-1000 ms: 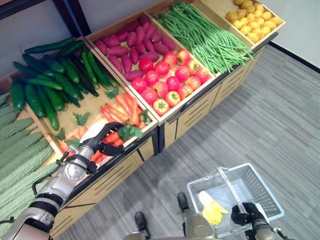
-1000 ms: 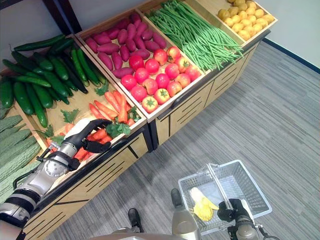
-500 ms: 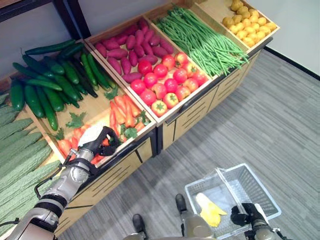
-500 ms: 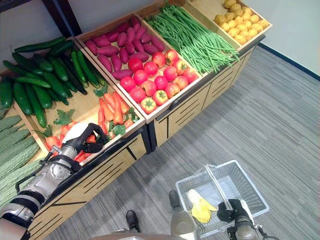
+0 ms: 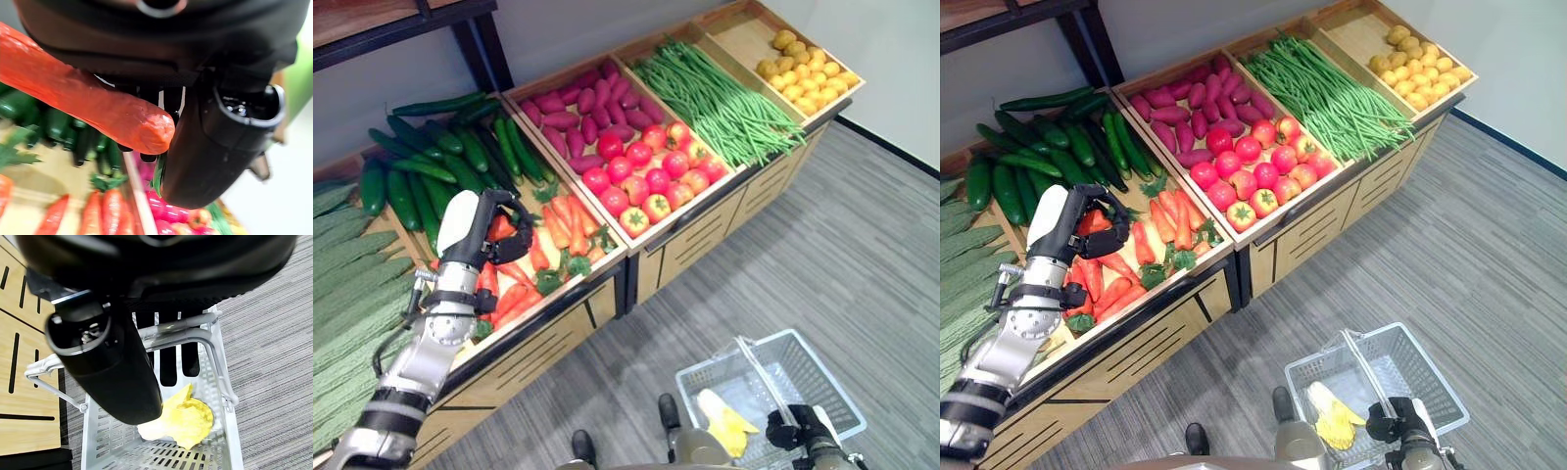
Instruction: Get the vegetables into the basket
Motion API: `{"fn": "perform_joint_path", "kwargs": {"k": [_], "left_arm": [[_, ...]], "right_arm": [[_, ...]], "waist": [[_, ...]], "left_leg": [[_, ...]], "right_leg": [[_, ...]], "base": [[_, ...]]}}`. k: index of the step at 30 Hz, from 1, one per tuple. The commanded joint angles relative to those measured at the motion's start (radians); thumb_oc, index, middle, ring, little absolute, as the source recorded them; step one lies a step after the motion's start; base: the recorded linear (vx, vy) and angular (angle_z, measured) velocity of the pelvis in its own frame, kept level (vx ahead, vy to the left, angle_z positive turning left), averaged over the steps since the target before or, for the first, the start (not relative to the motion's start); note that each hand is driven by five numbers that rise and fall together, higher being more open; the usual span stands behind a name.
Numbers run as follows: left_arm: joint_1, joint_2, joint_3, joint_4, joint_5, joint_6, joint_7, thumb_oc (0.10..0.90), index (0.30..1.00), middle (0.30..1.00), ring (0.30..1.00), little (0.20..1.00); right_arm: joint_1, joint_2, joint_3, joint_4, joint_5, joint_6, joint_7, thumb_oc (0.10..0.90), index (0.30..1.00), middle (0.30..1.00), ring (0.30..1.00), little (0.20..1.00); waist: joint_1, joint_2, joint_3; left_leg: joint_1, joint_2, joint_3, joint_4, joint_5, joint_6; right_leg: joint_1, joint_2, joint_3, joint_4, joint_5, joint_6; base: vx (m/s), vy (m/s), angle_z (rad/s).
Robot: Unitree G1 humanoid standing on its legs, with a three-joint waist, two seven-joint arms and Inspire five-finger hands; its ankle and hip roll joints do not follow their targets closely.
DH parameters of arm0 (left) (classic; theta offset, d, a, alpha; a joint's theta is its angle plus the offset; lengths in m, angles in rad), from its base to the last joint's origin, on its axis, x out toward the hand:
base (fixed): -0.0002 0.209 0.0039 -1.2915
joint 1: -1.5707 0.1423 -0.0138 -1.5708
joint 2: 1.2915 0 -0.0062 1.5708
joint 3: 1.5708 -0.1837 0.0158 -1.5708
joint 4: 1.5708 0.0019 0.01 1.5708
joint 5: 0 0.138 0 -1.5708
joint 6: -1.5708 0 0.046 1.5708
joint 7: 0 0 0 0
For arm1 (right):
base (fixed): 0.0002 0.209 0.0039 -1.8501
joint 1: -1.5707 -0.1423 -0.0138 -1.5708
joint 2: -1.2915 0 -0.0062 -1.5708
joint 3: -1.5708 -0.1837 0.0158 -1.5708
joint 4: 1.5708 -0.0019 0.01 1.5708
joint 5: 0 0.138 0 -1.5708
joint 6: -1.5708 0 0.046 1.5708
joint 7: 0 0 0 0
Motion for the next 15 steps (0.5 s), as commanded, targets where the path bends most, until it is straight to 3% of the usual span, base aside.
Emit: {"fn": "perform_joint_path", "kwargs": {"k": [1, 7, 15], "left_arm": [[-0.1, 0.052, 0.062, -0.039, -0.109, -0.106, -0.013, 0.4, 0.3, 0.3, 0.3, 0.3], [-0.023, 0.032, 0.089, -0.182, -0.237, -0.146, -0.106, 0.4, 0.3, 0.3, 0.3, 0.3], [0.003, 0.04, 0.082, -0.246, -0.273, -0.152, -0.152, 0.4, 0.3, 0.3, 0.3, 0.3]], "right_arm": [[-0.002, -0.04, -0.015, -0.002, 0.023, -0.056, -0.027, 0.4, 0.3, 0.3, 0.3, 0.3], [0.01, -0.031, -0.02, -0.006, 0.021, -0.059, -0.016, 0.4, 0.3, 0.3, 0.3, 0.3], [0.014, -0.032, -0.024, 0.012, 0.02, -0.06, -0.015, 0.4, 0.3, 0.3, 0.3, 0.3]], "waist": [[-0.007, -0.038, -0.093], [0.003, -0.039, -0.099], [0.012, -0.045, -0.092]], "left_leg": [[0.022, 0.07, -0.037, 0.007, -0.046, -0.064], [0.031, 0.071, -0.038, 0.007, -0.048, -0.062], [0.043, 0.067, -0.039, 0.018, -0.049, -0.059]], "right_leg": [[0.001, -0.112, 0.007, 0.0, -0.04, 0.12], [0.011, -0.113, 0.007, 0.0, -0.046, 0.118], [0.028, -0.114, 0.005, 0.0, -0.053, 0.115]], "base": [[0.0, 0.0, 0.0], [0.0, 0.0, 0.0], [0.0, 0.0, 0.0]]}}
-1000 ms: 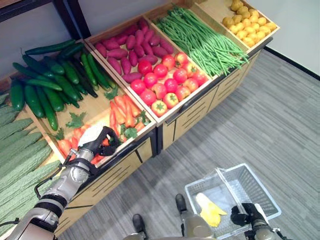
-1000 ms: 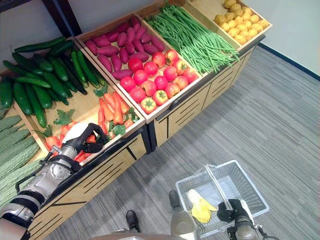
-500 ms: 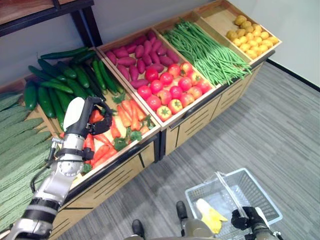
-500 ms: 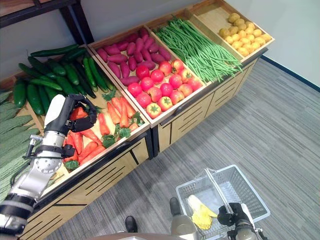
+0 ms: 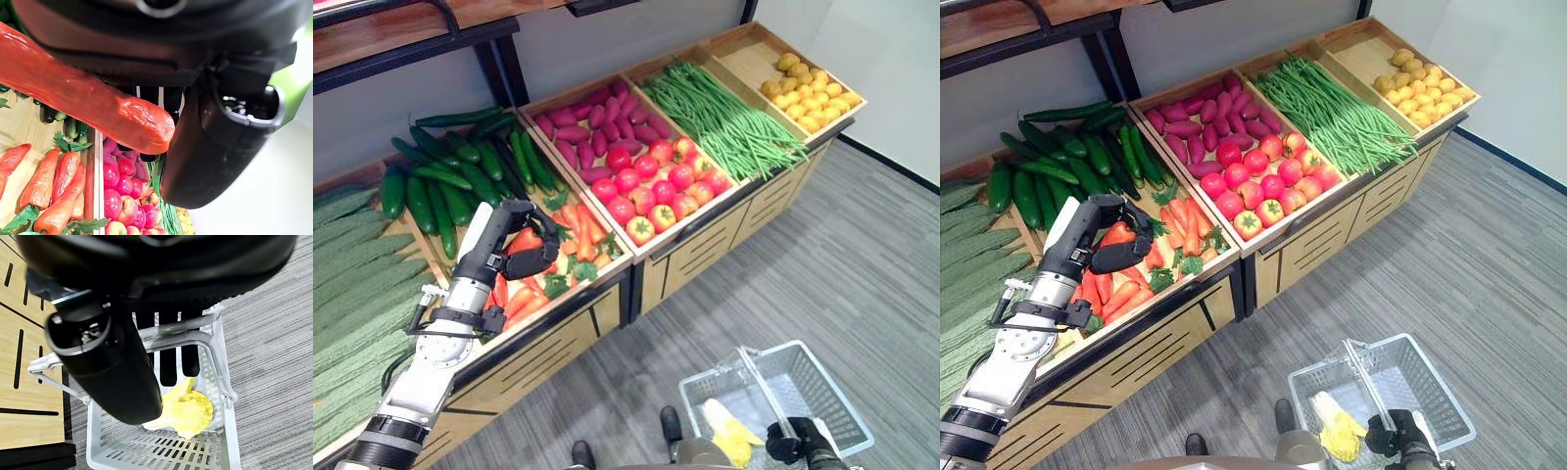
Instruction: Get the vegetables into the basket
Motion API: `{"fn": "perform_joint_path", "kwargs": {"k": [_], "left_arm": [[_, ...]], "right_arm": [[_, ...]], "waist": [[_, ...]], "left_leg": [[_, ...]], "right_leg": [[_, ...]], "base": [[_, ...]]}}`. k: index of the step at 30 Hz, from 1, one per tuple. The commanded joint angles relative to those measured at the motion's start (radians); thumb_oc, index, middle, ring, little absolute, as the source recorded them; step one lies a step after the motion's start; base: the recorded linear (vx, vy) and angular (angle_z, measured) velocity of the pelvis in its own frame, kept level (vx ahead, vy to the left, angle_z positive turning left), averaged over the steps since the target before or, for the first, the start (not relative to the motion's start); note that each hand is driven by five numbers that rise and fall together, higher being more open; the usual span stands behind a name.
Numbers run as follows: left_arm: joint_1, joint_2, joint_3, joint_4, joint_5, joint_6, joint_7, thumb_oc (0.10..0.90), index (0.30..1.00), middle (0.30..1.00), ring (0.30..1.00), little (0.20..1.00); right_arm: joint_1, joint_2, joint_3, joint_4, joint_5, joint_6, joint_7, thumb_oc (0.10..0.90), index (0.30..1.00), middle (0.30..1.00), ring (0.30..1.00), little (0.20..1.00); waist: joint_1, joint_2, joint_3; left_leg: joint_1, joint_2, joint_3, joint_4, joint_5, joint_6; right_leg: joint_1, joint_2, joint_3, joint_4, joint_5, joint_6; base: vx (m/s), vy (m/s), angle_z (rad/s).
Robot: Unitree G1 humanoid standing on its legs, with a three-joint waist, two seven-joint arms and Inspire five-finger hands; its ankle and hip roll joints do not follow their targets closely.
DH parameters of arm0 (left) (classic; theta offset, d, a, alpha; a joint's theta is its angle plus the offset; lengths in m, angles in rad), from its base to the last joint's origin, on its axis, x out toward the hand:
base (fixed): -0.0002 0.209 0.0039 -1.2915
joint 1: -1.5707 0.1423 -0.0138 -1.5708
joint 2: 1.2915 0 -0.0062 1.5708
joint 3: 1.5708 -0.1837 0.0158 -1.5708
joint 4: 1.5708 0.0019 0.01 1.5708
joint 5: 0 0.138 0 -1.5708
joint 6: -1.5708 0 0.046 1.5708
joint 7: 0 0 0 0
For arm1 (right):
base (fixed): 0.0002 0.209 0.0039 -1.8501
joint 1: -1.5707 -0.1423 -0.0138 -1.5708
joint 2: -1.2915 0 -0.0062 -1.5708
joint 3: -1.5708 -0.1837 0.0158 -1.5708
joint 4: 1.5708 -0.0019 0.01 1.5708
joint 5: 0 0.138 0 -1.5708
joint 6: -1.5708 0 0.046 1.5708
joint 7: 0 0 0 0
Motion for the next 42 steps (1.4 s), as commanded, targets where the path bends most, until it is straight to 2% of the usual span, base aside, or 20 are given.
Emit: {"fn": "perform_joint_path", "kwargs": {"k": [1, 7, 8, 9, 10, 11, 13, 14, 15, 16, 19, 22, 24, 26, 29, 31, 38, 39, 41, 42], "left_arm": [[-0.096, 0.047, 0.065, -0.121, -0.067, -0.11, -0.003, 0.4, 0.3, 0.3, 0.3, 0.3], [-0.15, 0.059, 0.026, -0.127, -0.105, -0.113, -0.016, 0.4, 0.3, 0.3, 0.3, 0.3], [-0.174, 0.057, -0.03, -0.06, -0.066, -0.097, -0.02, 0.4, 0.3, 0.3, 0.3, 0.3], [-0.185, 0.056, -0.04, -0.051, -0.064, -0.101, -0.016, 0.4, 0.3, 0.3, 0.3, 0.3], [-0.232, 0.025, -0.08, -0.02, -0.067, -0.085, -0.018, 0.4, 0.3, 0.3, 0.3, 0.3], [-0.234, 0.025, -0.082, -0.018, -0.066, -0.086, -0.017, 0.4, 0.3, 0.3, 0.3, 0.3], [-0.252, 0.013, -0.1, -0.006, -0.071, -0.096, -0.019, 0.4, 0.3, 0.3, 0.3, 0.3], [-0.264, 0.017, -0.107, -0.002, -0.069, -0.099, -0.019, 0.4, 0.3, 0.3, 0.3, 0.3], [-0.268, 0.018, -0.114, 0.002, -0.063, -0.098, -0.012, 0.4, 0.3, 0.3, 0.3, 0.3], [-0.269, 0.019, -0.114, 0.002, -0.062, -0.099, -0.012, 0.4, 0.3, 0.3, 0.3, 0.3], [-0.277, 0.018, -0.128, 0.025, -0.047, -0.092, -0.008, 0.4, 0.3, 0.3, 0.3, 0.3], [-0.253, 0.04, -0.103, 0.017, -0.047, -0.084, -0.016, 0.4, 0.3, 0.3, 0.3, 0.3], [-0.234, 0.051, -0.079, 0.008, -0.042, -0.08, -0.021, 0.4, 0.3, 0.3, 0.3, 0.3], [-0.22, 0.049, -0.065, 0.006, -0.037, -0.079, -0.019, 0.4, 0.3, 0.3, 0.3, 0.3], [-0.212, 0.037, -0.058, 0.021, -0.029, -0.077, -0.011, 0.4, 0.3, 0.3, 0.3, 0.3], [-0.22, 0.011, -0.079, 0.036, -0.027, -0.072, -0.018, 0.4, 0.3, 0.3, 0.3, 0.3], [-0.25, -0.024, -0.115, 0.038, -0.047, -0.071, -0.04, 0.4, 0.3, 0.3, 0.3, 0.3], [-0.303, 0.024, -0.099, 0.1, -0.119, -0.092, -0.048, 0.4, 0.3, 0.3, 0.3, 0.3], [-0.21, 0.018, -0.051, -0.085, -0.14, -0.094, -0.08, 0.4, 0.3, 0.3, 0.3, 0.3], [-0.197, 0.02, -0.051, -0.103, -0.142, -0.091, -0.091, 0.4, 0.3, 0.3, 0.3, 0.3]], "right_arm": [[-0.022, -0.037, -0.026, 0.007, 0.023, -0.058, -0.022, 0.4, 0.3, 0.3, 0.3, 0.3], [-0.035, -0.045, -0.036, -0.02, 0.027, -0.051, -0.031, 0.4, 0.3, 0.3, 0.3, 0.3], [-0.038, -0.047, -0.027, -0.022, 0.017, -0.046, -0.03, 0.4, 0.3, 0.3, 0.3, 0.3], [-0.037, -0.046, -0.031, -0.022, 0.017, -0.045, -0.031, 0.4, 0.3, 0.3, 0.3, 0.3], [-0.052, -0.039, -0.023, -0.01, 0.018, -0.037, -0.03, 0.4, 0.3, 0.3, 0.3, 0.3], [-0.052, -0.039, -0.024, -0.01, 0.018, -0.037, -0.03, 0.4, 0.3, 0.3, 0.3, 0.3], [-0.058, -0.029, -0.033, -0.019, 0.026, -0.041, -0.042, 0.4, 0.3, 0.3, 0.3, 0.3], [-0.064, -0.014, -0.024, -0.042, 0.026, -0.043, -0.047, 0.4, 0.3, 0.3, 0.3, 0.3], [-0.064, -0.005, -0.02, -0.046, 0.026, -0.043, -0.052, 0.4, 0.3, 0.3, 0.3, 0.3], [-0.065, -0.004, -0.02, -0.046, 0.026, -0.043, -0.052, 0.4, 0.3, 0.3, 0.3, 0.3], [-0.071, 0.006, -0.01, -0.026, 0.022, -0.039, -0.049, 0.4, 0.3, 0.3, 0.3, 0.3], [-0.077, 0.004, -0.008, -0.011, 0.014, -0.041, -0.052, 0.4, 0.3, 0.3, 0.3, 0.3], [-0.084, 0.0, -0.006, -0.013, 0.011, -0.042, -0.052, 0.4, 0.3, 0.3, 0.3, 0.3], [-0.081, 0.003, 0.004, -0.028, 0.01, -0.045, -0.052, 0.4, 0.3, 0.3, 0.3, 0.3], [-0.082, 0.007, 0.017, -0.038, 0.002, -0.046, -0.051, 0.4, 0.3, 0.3, 0.3, 0.3], [-0.065, 0.0, 0.01, -0.045, 0.0, -0.044, -0.05, 0.4, 0.3, 0.3, 0.3, 0.3], [-0.026, -0.032, -0.029, -0.04, 0.012, -0.036, -0.053, 0.4, 0.3, 0.3, 0.3, 0.3], [-0.014, -0.052, -0.031, -0.062, 0.013, -0.038, -0.05, 0.4, 0.3, 0.3, 0.3, 0.3], [0.027, -0.064, -0.073, -0.073, 0.019, -0.043, -0.052, 0.4, 0.3, 0.3, 0.3, 0.3], [0.038, -0.07, -0.084, -0.061, 0.02, -0.04, -0.051, 0.4, 0.3, 0.3, 0.3, 0.3]], "waist": [[0.002, -0.053, -0.056], [-0.009, -0.079, -0.017], [-0.023, -0.083, -0.013], [-0.018, -0.084, -0.012], [-0.032, -0.09, -0.007], [-0.03, -0.09, -0.007], [-0.051, -0.094, 0.003], [-0.059, -0.097, 0.007], [-0.058, -0.091, 0.015], [-0.057, -0.094, 0.013], [-0.041, -0.085, 0.017], [-0.008, -0.074, -0.004], [0.023, -0.082, -0.035], [0.04, -0.101, -0.051], [0.044, -0.109, -0.057], [0.023, -0.101, -0.058], [-0.011, -0.071, -0.042], [-0.03, -0.06, -0.044], [-0.022, -0.043, -0.028], [-0.027, -0.035, -0.021]], "left_leg": [[0.017, 0.066, -0.039, 0.058, -0.062, -0.057], [-0.043, 0.048, -0.028, 0.197, -0.132, -0.035], [-0.047, 0.042, -0.019, 0.206, -0.14, -0.029], [-0.048, 0.041, -0.017, 0.209, -0.142, -0.028], [-0.05, 0.025, -0.003, 0.205, -0.145, -0.017], [-0.05, 0.024, -0.001, 0.205, -0.145, -0.017], [-0.064, 0.009, 0.025, 0.192, -0.144, -0.011], [-0.095, 0.014, 0.057, 0.189, -0.129, -0.005], [-0.101, 0.017, 0.072, 0.193, -0.131, 0.002], [-0.105, 0.015, 0.073, 0.192, -0.126, 0.003], [-0.112, 0.02, 0.115, 0.178, -0.117, 0.022], [-0.111, 0.029, 0.185, 0.124, -0.084, 0.031], [-0.104, 0.029, 0.227, 0.106, -0.095, 0.023], [-0.1, 0.025, 0.272, 0.107, -0.095, 0.02], [-0.077, 0.045, 0.324, 0.114, -0.089, 0.008], [-0.061, 0.063, 0.331, 0.119, -0.074, -0.012], [-0.049, 0.095, 0.331, 0.118, -0.029, -0.054], [-0.042, 0.104, 0.342, 0.115, -0.022, -0.063], [-0.051, 0.118, 0.317, 0.127, -0.009, -0.077], [-0.057, 0.127, 0.308, 0.136, -0.003, -0.086]], "right_leg": [[0.022, -0.119, 0.006, 0.004, -0.047, 0.114], [-0.018, -0.142, 0.033, 0.075, -0.037, 0.132], [-0.029, -0.148, 0.044, 0.085, -0.025, 0.143], [-0.031, -0.148, 0.046, 0.086, -0.025, 0.144], [-0.052, -0.161, 0.061, 0.092, 0.029, 0.167], [-0.054, -0.162, 0.063, 0.091, 0.03, 0.167], [-0.101, -0.17, 0.096, 0.076, 0.15, 0.181], [-0.157, -0.171, 0.111, 0.07, 0.186, 0.181], [-0.163, -0.175, 0.081, 0.076, 0.164, 0.181], [-0.169, -0.177, 0.084, 0.077, 0.167, 0.181], [-0.134, -0.19, -0.026, 0.132, 0.073, 0.157], [-0.065, -0.18, -0.094, 0.212, -0.014, 0.136], [0.011, -0.191, -0.152, 0.22, -0.04, 0.148], [0.049, -0.188, -0.181, 0.17, -0.026, 0.156], [0.032, -0.173, -0.235, 0.123, -0.036, 0.154], [0.044, -0.147, -0.237, 0.084, -0.078, 0.134], [0.074, -0.113, -0.222, 0.036, -0.105, 0.108], [0.07, -0.107, -0.209, 0.04, -0.11, 0.104], [0.075, -0.098, -0.209, 0.061, -0.137, 0.085], [0.072, -0.091, -0.206, 0.074, -0.148, 0.076]], "base": [[-0.05, 0.031, 0.0], [-0.06, 0.092, -0.01], [-0.05, 0.098, -0.09], [-0.08, 0.168, -0.09], [-0.05, 0.118, -0.08], [-0.11, 0.168, -0.13], [-0.21, 0.13, -0.33], [-0.3, 0.177, -0.64], [-0.24, 0.124, -0.78], [-0.12, 0.138, -0.85], [-0.16, 0.146, -0.55], [-0.21, 0.143, -0.92], [-0.03, 0.043, -0.94], [-0.02, -0.021, -0.89], [0.03, -0.111, -0.84], [0.08, -0.147, -0.79], [0.03, -0.135, -0.08], [0.03, -0.118, -0.03], [0.04, -0.19, -0.09], [0.02, -0.237, -0.04]]}}
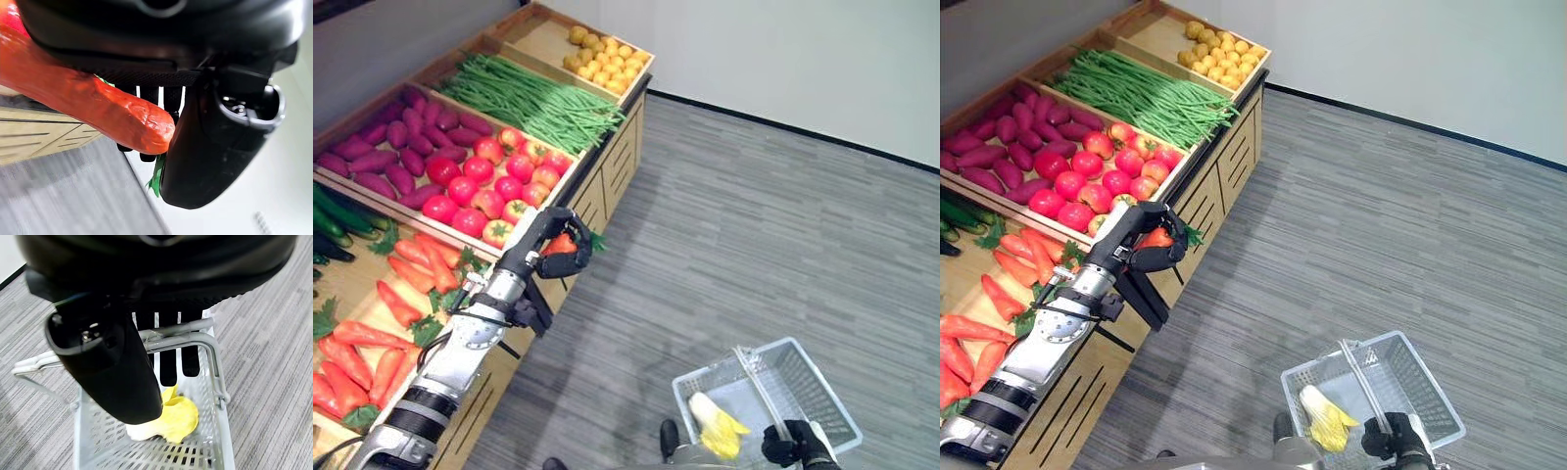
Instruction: Get the vegetables into the basket
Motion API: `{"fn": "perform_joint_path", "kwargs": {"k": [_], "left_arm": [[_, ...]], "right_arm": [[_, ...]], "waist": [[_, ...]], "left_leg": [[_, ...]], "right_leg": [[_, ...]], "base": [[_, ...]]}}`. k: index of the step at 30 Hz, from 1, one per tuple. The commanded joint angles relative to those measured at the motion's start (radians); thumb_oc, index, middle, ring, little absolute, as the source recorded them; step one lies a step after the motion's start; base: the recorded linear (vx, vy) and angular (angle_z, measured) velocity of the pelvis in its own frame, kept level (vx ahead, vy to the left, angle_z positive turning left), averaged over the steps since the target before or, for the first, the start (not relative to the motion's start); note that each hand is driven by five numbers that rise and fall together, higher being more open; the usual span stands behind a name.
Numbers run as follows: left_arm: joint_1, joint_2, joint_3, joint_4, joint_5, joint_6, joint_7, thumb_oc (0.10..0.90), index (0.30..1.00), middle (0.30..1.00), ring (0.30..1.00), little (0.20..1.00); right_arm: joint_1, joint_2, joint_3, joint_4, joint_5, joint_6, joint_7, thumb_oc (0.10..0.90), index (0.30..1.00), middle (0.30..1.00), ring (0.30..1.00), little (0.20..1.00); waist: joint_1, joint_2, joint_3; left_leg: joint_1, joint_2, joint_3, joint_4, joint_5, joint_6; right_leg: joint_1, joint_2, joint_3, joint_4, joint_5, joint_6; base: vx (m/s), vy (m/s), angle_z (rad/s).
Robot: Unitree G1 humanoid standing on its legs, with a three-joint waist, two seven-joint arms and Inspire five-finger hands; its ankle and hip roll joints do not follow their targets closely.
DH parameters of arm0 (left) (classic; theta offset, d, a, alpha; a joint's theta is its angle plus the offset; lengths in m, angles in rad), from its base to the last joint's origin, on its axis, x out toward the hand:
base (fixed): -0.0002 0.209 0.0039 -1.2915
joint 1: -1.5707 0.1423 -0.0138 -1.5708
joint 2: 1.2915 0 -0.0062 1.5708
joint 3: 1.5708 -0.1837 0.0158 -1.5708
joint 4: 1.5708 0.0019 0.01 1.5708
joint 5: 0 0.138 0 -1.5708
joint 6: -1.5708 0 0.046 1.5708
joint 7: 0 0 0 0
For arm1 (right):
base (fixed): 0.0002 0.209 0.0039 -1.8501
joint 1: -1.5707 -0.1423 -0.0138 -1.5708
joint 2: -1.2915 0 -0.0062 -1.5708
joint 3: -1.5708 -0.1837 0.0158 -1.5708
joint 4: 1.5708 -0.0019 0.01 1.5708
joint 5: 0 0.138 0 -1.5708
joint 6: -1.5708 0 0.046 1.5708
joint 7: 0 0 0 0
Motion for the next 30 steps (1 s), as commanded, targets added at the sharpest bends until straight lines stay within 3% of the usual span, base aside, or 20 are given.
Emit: {"fn": "perform_joint_path", "kwargs": {"k": [1, 3, 5, 6, 8, 9, 10, 11, 12, 15, 16, 19, 24, 25, 26, 27, 30], "left_arm": [[-0.074, 0.005, 0.078, -0.182, -0.072, -0.12, -0.017, 0.4, 0.3, 0.3, 0.3, 0.3], [-0.108, 0.003, 0.053, -0.183, -0.058, -0.127, -0.007, 0.4, 0.3, 0.3, 0.3, 0.3], [-0.127, -0.006, 0.041, -0.185, -0.055, -0.131, 0.005, 0.4, 0.3, 0.3, 0.3, 0.3], [-0.127, -0.015, 0.033, -0.189, -0.052, -0.13, 0.016, 0.4, 0.3, 0.3, 0.3, 0.3], [-0.12, -0.025, 0.032, -0.189, -0.036, -0.133, 0.031, 0.4, 0.3, 0.3, 0.3, 0.3], [-0.114, -0.026, 0.032, -0.191, -0.034, -0.137, 0.035, 0.4, 0.3, 0.3, 0.3, 0.3], [-0.117, -0.02, 0.023, -0.188, -0.032, -0.145, 0.046, 0.4, 0.3, 0.3, 0.3, 0.3], [-0.114, -0.017, 0.016, -0.189, -0.025, -0.146, 0.053, 0.4, 0.3, 0.3, 0.3, 0.3], [-0.11, -0.016, 0.017, -0.189, -0.03, -0.147, 0.05, 0.4, 0.3, 0.3, 0.3, 0.3], [-0.111, -0.016, -0.01, -0.19, -0.067, -0.152, 0.021, 0.4, 0.3, 0.3, 0.3, 0.3], [-0.113, -0.008, -0.02, -0.189, -0.074, -0.157, 0.017, 0.4, 0.3, 0.3, 0.3, 0.3], [-0.108, 0.011, -0.016, -0.176, -0.091, -0.164, 0.011, 0.4, 0.3, 0.3, 0.3, 0.3], [-0.075, 0.026, 0.011, -0.164, -0.101, -0.167, 0.009, 0.4, 0.3, 0.3, 0.3, 0.3], [-0.056, 0.036, 0.028, -0.166, -0.096, -0.166, 0.009, 0.4, 0.3, 0.3, 0.3, 0.3], [-0.055, 0.036, 0.028, -0.167, -0.096, -0.166, 0.009, 0.4, 0.3, 0.3, 0.3, 0.3], [-0.041, 0.044, 0.036, -0.17, -0.099, -0.165, 0.002, 0.4, 0.3, 0.3, 0.3, 0.3], [-0.009, 0.045, 0.061, -0.172, -0.102, -0.16, -0.009, 0.4, 0.3, 0.3, 0.3, 0.3]], "right_arm": [[-0.008, -0.077, -0.075, 0.032, 0.027, -0.045, -0.036, 0.4, 0.3, 0.3, 0.3, 0.3], [-0.015, -0.087, -0.083, 0.057, 0.047, -0.045, -0.037, 0.4, 0.3, 0.3, 0.3, 0.3], [-0.027, -0.098, -0.084, 0.075, 0.056, -0.042, -0.041, 0.4, 0.3, 0.3, 0.3, 0.3], [-0.048, -0.116, -0.081, 0.089, 0.063, -0.038, -0.047, 0.4, 0.3, 0.3, 0.3, 0.3], [-0.066, -0.124, -0.075, 0.108, 0.069, -0.039, -0.054, 0.4, 0.3, 0.3, 0.3, 0.3], [-0.071, -0.122, -0.07, 0.112, 0.066, -0.04, -0.057, 0.4, 0.3, 0.3, 0.3, 0.3], [-0.081, -0.131, -0.059, 0.116, 0.063, -0.042, -0.06, 0.4, 0.3, 0.3, 0.3, 0.3], [-0.088, -0.135, -0.049, 0.12, 0.059, -0.043, -0.062, 0.4, 0.3, 0.3, 0.3, 0.3], [-0.097, -0.134, -0.037, 0.121, 0.056, -0.044, -0.058, 0.4, 0.3, 0.3, 0.3, 0.3], [-0.091, -0.119, -0.031, 0.12, 0.056, -0.041, -0.049, 0.4, 0.3, 0.3, 0.3, 0.3], [-0.097, -0.111, -0.025, 0.113, 0.055, -0.038, -0.046, 0.4, 0.3, 0.3, 0.3, 0.3], [-0.111, -0.089, -0.009, 0.085, 0.05, -0.042, -0.044, 0.4, 0.3, 0.3, 0.3, 0.3], [-0.118, -0.075, -0.001, 0.067, 0.042, -0.051, -0.048, 0.4, 0.3, 0.3, 0.3, 0.3], [-0.126, -0.07, 0.002, 0.062, 0.036, -0.05, -0.047, 0.4, 0.3, 0.3, 0.3, 0.3], [-0.126, -0.07, 0.002, 0.062, 0.036, -0.05, -0.047, 0.4, 0.3, 0.3, 0.3, 0.3], [-0.14, -0.071, -0.001, 0.08, 0.034, -0.05, -0.051, 0.4, 0.3, 0.3, 0.3, 0.3], [-0.142, -0.071, 0.0, 0.08, 0.023, -0.054, -0.054, 0.4, 0.3, 0.3, 0.3, 0.3]], "waist": [[-0.001, -0.022, 0.012], [0.001, -0.02, 0.033], [0.008, -0.021, 0.046], [0.032, -0.021, 0.057], [0.065, -0.03, 0.065], [0.072, -0.03, 0.066], [0.087, -0.027, 0.063], [0.099, -0.023, 0.06], [0.098, -0.023, 0.058], [0.087, -0.027, 0.027], [0.086, -0.041, 0.014], [0.091, -0.066, 0.011], [0.086, -0.085, 0.01], [0.101, -0.084, 0.014], [0.1, -0.083, 0.015], [0.116, -0.075, 0.018], [0.135, -0.071, 0.008]], "left_leg": [[-0.074, 0.036, -0.091, 0.119, -0.037, -0.084], [-0.104, 0.067, -0.124, 0.205, -0.016, -0.088], [-0.137, 0.069, -0.221, 0.289, -0.012, -0.097], [-0.158, 0.02, -0.359, 0.281, -0.006, -0.085], [-0.188, -0.051, -0.537, 0.193, -0.062, -0.061], [-0.197, -0.052, -0.593, 0.157, -0.059, -0.058], [-0.236, -0.053, -0.712, 0.109, -0.022, -0.063], [-0.244, -0.075, -0.772, 0.095, -0.016, -0.061], [-0.236, -0.093, -0.786, 0.107, -0.032, -0.055], [-0.195, -0.101, -0.706, 0.064, -0.047, -0.037], [-0.187, -0.123, -0.666, 0.077, -0.073, -0.014], [-0.177, -0.137, -0.591, 0.113, -0.109, 0.006], [-0.148, -0.15, -0.531, 0.108, -0.128, 0.026], [-0.139, -0.141, -0.493, 0.096, -0.125, 0.029], [-0.137, -0.141, -0.494, 0.095, -0.125, 0.029], [-0.129, -0.134, -0.469, 0.08, -0.123, 0.034], [-0.117, -0.127, -0.422, 0.06, -0.113, 0.034]], "right_leg": [[0.029, -0.038, -0.03, 0.079, -0.113, 0.043], [0.026, -0.019, -0.016, 0.087, -0.111, 0.017], [0.026, -0.009, 0.01, 0.102, -0.123, 0.002], [0.016, -0.011, 0.045, 0.114, -0.121, 0.005], [0.006, -0.019, 0.098, 0.121, -0.118, 0.019], [-0.002, -0.016, 0.12, 0.128, -0.117, 0.025], [-0.004, -0.012, 0.171, 0.135, -0.118, 0.037], [-0.002, -0.009, 0.194, 0.137, -0.119, 0.041], [0.001, -0.012, 0.216, 0.142, -0.123, 0.044], [0.003, -0.049, 0.244, 0.132, -0.11, 0.071], [-0.016, -0.079, 0.272, 0.131, -0.079, 0.094], [-0.045, -0.109, 0.298, 0.133, 0.008, 0.127], [-0.079, -0.127, 0.31, 0.127, 0.137, 0.152], [-0.099, -0.135, 0.237, 0.118, 0.155, 0.146], [-0.097, -0.134, 0.236, 0.117, 0.155, 0.146], [-0.089, -0.137, 0.151, 0.132, 0.123, 0.135], [-0.069, -0.144, 0.056, 0.152, 0.09, 0.133]], "base": [[0.02, -0.185, 0.13], [-0.03, -0.206, 0.31], [0.0, -0.098, -0.07], [0.01, 0.032, -0.45], [0.05, 0.04, -0.74], [0.18, 0.092, -1.02], [0.23, 0.145, -1.06], [0.24, 0.194, -0.68], [0.18, 0.202, -0.95], [0.18, 0.315, -1.31], [0.16, 0.341, -1.13], [0.08, 0.26, -0.64], [0.02, 0.15, -0.67], [-0.06, 0.097, -0.51], [-0.08, 0.132, -0.84], [-0.06, 0.11, -0.99], [-0.05, 0.082, -0.61]]}}
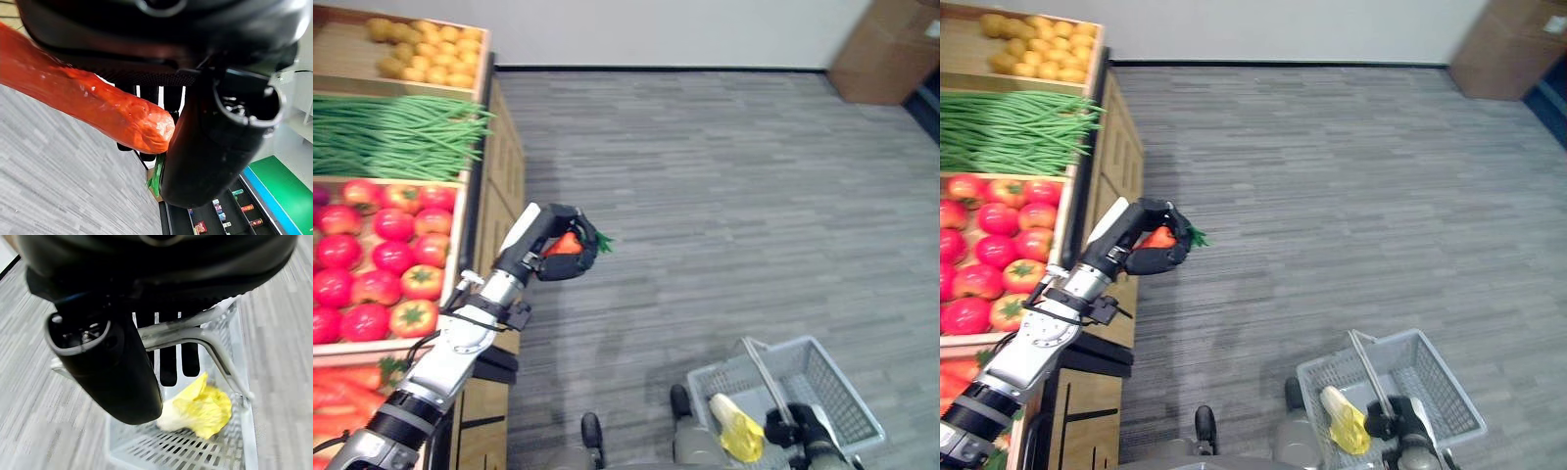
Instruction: Get the vegetables into the basket
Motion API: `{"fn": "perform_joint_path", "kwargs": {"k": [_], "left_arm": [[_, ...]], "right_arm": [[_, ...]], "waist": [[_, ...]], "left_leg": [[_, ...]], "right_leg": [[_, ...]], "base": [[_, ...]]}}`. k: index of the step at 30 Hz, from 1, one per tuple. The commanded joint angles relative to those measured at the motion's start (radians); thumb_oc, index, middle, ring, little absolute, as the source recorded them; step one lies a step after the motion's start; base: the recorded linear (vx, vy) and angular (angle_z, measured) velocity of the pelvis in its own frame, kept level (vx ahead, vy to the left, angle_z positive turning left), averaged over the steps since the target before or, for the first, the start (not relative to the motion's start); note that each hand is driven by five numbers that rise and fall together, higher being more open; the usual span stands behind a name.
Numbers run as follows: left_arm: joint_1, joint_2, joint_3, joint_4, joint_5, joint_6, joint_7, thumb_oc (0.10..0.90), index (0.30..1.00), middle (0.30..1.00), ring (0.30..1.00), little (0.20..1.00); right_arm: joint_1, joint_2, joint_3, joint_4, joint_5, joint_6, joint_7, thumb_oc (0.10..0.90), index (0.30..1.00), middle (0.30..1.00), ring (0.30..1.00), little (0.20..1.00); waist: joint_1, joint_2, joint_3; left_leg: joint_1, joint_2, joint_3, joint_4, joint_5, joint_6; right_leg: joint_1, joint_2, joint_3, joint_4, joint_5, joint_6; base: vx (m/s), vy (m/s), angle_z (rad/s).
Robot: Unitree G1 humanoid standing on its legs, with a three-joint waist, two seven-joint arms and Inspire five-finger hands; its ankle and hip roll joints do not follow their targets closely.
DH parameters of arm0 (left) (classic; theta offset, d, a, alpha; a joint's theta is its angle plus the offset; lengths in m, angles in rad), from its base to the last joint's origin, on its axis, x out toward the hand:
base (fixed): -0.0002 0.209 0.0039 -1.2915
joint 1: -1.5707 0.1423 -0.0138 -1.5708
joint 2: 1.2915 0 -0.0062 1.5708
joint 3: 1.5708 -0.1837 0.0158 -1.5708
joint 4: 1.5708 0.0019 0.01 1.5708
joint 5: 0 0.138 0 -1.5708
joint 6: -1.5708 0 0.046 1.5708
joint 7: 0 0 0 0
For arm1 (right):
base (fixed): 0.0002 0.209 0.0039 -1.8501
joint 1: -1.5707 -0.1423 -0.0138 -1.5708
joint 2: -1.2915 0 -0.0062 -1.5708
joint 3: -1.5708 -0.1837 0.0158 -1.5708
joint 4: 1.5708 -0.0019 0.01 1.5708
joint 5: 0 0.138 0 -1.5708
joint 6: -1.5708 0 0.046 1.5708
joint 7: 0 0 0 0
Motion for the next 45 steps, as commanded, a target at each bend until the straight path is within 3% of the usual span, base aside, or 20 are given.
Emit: {"fn": "perform_joint_path", "kwargs": {"k": [1, 6, 9, 12, 18, 19, 23, 33, 45], "left_arm": [[-0.021, -0.001, 0.116, -0.131, -0.036, -0.098, 0.007, 0.4, 0.3, 0.3, 0.3, 0.3], [0.004, -0.005, 0.114, -0.133, -0.041, -0.088, -0.017, 0.4, 0.3, 0.3, 0.3, 0.3], [0.012, -0.022, 0.087, -0.132, -0.054, -0.076, -0.035, 0.4, 0.3, 0.3, 0.3, 0.3], [0.004, -0.046, 0.038, -0.121, -0.062, -0.066, -0.052, 0.4, 0.3, 0.3, 0.3, 0.3], [-0.032, -0.036, -0.029, -0.12, -0.046, -0.066, -0.063, 0.4, 0.3, 0.3, 0.3, 0.3], [-0.057, -0.034, -0.071, -0.119, -0.045, -0.065, -0.067, 0.4, 0.3, 0.3, 0.3, 0.3], [-0.153, -0.013, -0.184, -0.148, -0.029, -0.074, -0.08, 0.4, 0.3, 0.3, 0.3, 0.3], [-0.312, -0.04, -0.364, -0.138, 0.008, -0.068, -0.089, 0.4, 0.3, 0.3, 0.3, 0.3], [-0.331, -0.106, -0.471, -0.018, 0.044, -0.039, -0.125, 0.4, 0.3, 0.3, 0.3, 0.3]], "right_arm": [[-0.025, -0.077, 0.004, -0.024, 0.012, -0.055, -0.039, 0.4, 0.3, 0.3, 0.3, 0.3], [-0.025, -0.093, 0.002, -0.024, 0.001, -0.054, -0.038, 0.4, 0.3, 0.3, 0.3, 0.3], [-0.04, -0.12, 0.002, -0.027, -0.001, -0.048, -0.04, 0.4, 0.3, 0.3, 0.3, 0.3], [-0.068, -0.183, 0.013, -0.081, -0.004, -0.052, -0.048, 0.4, 0.3, 0.3, 0.3, 0.3], [-0.111, -0.269, 0.061, -0.194, -0.055, -0.059, -0.058, 0.4, 0.3, 0.3, 0.3, 0.3], [-0.134, -0.322, 0.094, -0.297, -0.089, -0.07, -0.062, 0.4, 0.3, 0.3, 0.3, 0.3], [-0.245, -0.371, 0.188, -0.393, -0.132, -0.084, -0.071, 0.4, 0.3, 0.3, 0.3, 0.3], [-0.407, -0.349, 0.303, -0.48, -0.132, -0.091, -0.08, 0.4, 0.3, 0.3, 0.3, 0.3], [-0.542, -0.277, 0.32, -0.562, -0.036, -0.099, -0.094, 0.4, 0.3, 0.3, 0.3, 0.3]], "waist": [[0.021, -0.001, -0.058], [0.027, -0.003, -0.075], [0.027, 0.002, -0.084], [0.023, 0.013, -0.101], [0.018, 0.022, -0.115], [0.013, 0.025, -0.124], [0.006, 0.032, -0.136], [0.001, 0.04, -0.143], [0.0, 0.045, -0.144]], "left_leg": [[-0.017, 0.084, -0.035, 0.039, -0.039, -0.119], [0.019, 0.086, -0.013, 0.023, -0.035, -0.13], [0.046, 0.105, -0.011, -0.007, -0.015, -0.148], [0.064, 0.126, -0.015, -0.044, 0.017, -0.168], [0.061, 0.137, -0.017, -0.052, 0.025, -0.177], [0.067, 0.138, -0.015, -0.052, 0.021, -0.178], [0.083, 0.137, -0.007, -0.052, 0.012, -0.177], [0.094, 0.142, 0.0, -0.052, 0.007, -0.177], [0.107, 0.148, 0.011, -0.052, 0.004, -0.177]], "right_leg": [[0.072, -0.029, -0.004, 0.036, -0.043, 0.044], [0.093, -0.024, -0.009, -0.019, -0.061, 0.047], [0.122, -0.003, -0.032, -0.065, -0.107, 0.032], [0.148, 0.027, -0.043, -0.109, -0.121, 0.019], [0.15, 0.033, -0.044, -0.113, -0.126, 0.021], [0.155, 0.034, -0.039, -0.113, -0.128, 0.021], [0.162, 0.033, -0.029, -0.113, -0.127, 0.02], [0.164, 0.036, -0.015, -0.113, -0.129, 0.016], [0.166, 0.044, 0.0, -0.113, -0.136, 0.009]], "base": [[0.01, 0.005, -0.19], [0.06, -0.062, -0.37], [0.04, -0.203, -0.04], [0.02, -0.171, 0.03], [-0.01, -0.044, 0.02], [0.0, 0.0, 0.0], [0.02, -0.005, -0.01], [0.0, 0.0, 0.0], [0.0, -0.001, -0.02]]}}
